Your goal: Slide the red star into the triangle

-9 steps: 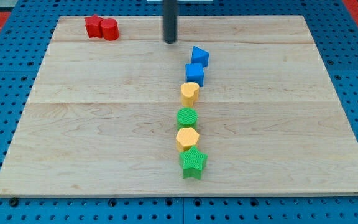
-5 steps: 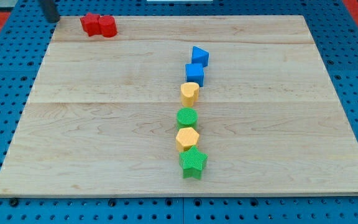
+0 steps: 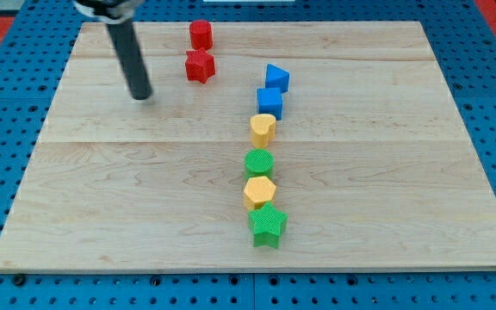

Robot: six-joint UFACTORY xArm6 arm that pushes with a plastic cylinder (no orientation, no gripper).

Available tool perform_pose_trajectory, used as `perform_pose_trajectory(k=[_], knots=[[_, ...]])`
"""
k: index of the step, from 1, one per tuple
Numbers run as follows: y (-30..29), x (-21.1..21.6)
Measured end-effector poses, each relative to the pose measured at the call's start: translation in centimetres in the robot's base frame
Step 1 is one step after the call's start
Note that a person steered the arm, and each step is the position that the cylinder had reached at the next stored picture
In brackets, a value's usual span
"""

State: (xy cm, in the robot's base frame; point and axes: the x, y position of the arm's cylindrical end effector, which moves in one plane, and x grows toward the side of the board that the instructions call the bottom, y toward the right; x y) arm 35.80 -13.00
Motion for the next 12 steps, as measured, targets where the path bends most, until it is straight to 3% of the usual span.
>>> perform_pose_trajectory(k=[2,3,4,6,8,11,12], knots=[[0.7,-6.6],[10.5,-6.6],[6.9,-6.4],[11.6,-4.5],[11.3,-3.2],[10.8,-8.5],[7.4,-8.4]])
